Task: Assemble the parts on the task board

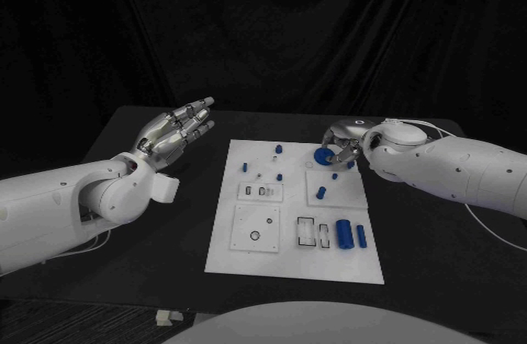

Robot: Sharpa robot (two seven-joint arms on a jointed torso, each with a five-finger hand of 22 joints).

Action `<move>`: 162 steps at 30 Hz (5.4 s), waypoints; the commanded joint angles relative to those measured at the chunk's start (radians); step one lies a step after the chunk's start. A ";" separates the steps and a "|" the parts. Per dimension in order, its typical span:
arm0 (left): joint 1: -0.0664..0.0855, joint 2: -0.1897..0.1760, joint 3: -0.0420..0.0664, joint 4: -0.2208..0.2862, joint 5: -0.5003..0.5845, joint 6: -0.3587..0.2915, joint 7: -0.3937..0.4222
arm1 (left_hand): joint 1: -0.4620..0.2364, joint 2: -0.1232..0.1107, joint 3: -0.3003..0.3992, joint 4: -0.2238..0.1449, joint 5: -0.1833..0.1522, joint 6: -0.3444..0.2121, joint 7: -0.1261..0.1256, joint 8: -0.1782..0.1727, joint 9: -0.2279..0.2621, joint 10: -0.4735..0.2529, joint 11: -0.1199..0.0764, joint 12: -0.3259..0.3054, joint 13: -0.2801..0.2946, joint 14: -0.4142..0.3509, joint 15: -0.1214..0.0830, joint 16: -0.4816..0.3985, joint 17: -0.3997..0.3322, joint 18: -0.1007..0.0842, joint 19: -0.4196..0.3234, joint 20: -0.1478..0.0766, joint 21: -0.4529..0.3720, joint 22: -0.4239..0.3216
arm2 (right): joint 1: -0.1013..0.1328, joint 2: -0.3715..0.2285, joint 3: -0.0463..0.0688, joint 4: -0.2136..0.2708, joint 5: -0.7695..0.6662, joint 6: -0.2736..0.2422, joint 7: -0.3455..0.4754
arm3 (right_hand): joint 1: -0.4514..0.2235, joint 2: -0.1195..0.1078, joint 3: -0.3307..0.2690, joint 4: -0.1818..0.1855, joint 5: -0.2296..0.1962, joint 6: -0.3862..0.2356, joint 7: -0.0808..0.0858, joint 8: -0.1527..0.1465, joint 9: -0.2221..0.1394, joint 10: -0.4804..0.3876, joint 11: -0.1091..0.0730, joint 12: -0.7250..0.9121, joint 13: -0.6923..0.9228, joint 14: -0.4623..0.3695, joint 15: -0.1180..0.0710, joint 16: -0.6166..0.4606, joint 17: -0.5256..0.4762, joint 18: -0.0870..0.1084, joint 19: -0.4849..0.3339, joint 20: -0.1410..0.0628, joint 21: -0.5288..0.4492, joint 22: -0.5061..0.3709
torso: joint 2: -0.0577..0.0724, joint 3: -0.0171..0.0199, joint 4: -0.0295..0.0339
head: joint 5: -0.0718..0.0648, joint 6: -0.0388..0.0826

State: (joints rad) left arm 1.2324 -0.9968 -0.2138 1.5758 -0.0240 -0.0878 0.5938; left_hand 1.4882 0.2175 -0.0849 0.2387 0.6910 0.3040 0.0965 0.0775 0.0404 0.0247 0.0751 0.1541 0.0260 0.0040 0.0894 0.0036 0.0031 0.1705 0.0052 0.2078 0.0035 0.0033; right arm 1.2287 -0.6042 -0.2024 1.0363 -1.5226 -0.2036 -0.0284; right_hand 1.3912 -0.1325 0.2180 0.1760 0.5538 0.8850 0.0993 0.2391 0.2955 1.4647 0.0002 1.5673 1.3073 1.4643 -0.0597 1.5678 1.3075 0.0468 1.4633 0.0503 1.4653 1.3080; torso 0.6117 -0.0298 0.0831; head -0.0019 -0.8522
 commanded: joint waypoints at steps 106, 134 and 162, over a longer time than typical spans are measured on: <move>-0.001 0.008 0.001 0.001 0.000 0.021 0.008 | 0.011 -0.004 0.008 -0.006 0.003 -0.007 0.006 0.007 0.000 0.005 0.015 0.014 0.002 0.002 0.012 0.010 0.002 0.010 0.002 0.010 0.002 0.002 | 0.029 0.089 -0.003 0.049 -0.003 -0.132 0.105 | -0.093 -0.003 -0.042 0.038 -0.341 -0.372 -0.039 -0.188 -0.173 0.106 -0.023 0.003 0.263 0.107 -0.016 0.003 0.263 0.006 -0.013 -0.010 -0.090 0.174 | 0.000 0.0009 -0.0015 | 0.009 -0.007; -0.023 0.018 0.001 -0.017 0.000 0.041 0.007 | 0.012 -0.003 0.009 -0.006 0.004 -0.009 0.006 0.007 0.000 0.004 0.016 0.013 0.002 0.002 0.014 0.010 0.002 0.010 0.002 0.011 0.002 0.002 | 0.006 -0.245 -0.004 0.226 0.099 -0.218 0.065 | -0.038 -0.002 -0.064 0.103 -0.344 -0.093 -0.024 -0.067 -0.122 0.106 -0.015 0.003 0.263 0.107 -0.014 0.003 0.263 -0.010 0.036 -0.012 -0.033 0.210 | -0.019 -0.0002 -0.0164 | 0.014 -0.018; -0.030 0.020 0.001 -0.023 0.000 0.052 0.008 | 0.013 -0.001 0.012 -0.007 0.004 -0.011 0.006 0.006 0.000 0.003 0.017 0.012 0.002 0.001 0.015 0.009 0.002 0.010 0.002 0.012 0.002 0.002 | -0.050 -0.241 -0.004 0.172 0.101 -0.185 0.061 | -0.016 -0.012 -0.058 0.108 -0.291 -0.142 -0.021 -0.048 -0.108 0.106 -0.012 0.003 0.263 0.107 -0.012 0.003 0.263 -0.008 0.032 -0.010 -0.046 0.211 | -0.019 -0.0002 -0.0141 | 0.004 -0.020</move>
State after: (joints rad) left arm 1.2040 -0.9764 -0.2138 1.5498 -0.0243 -0.0477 0.5886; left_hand 1.4920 0.2136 -0.0793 0.2331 0.6910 0.3004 0.1001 0.0812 0.0403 0.0271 0.0843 0.1625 0.0271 0.0039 0.0965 0.0074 0.0041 0.1703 0.0100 0.2126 0.0035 0.0037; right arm 1.1821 -0.8475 -0.2073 1.2159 -1.4225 -0.3989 0.0526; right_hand 1.3661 -0.1471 0.1546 0.2811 0.2574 0.7517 0.0773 0.1860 0.1867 1.4666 -0.0192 1.5672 1.3077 1.4659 -0.0792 1.5640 1.3075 0.0467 1.4616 0.0376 1.4240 1.3079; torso 0.5925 -0.0293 0.0691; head 0.0007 -0.8729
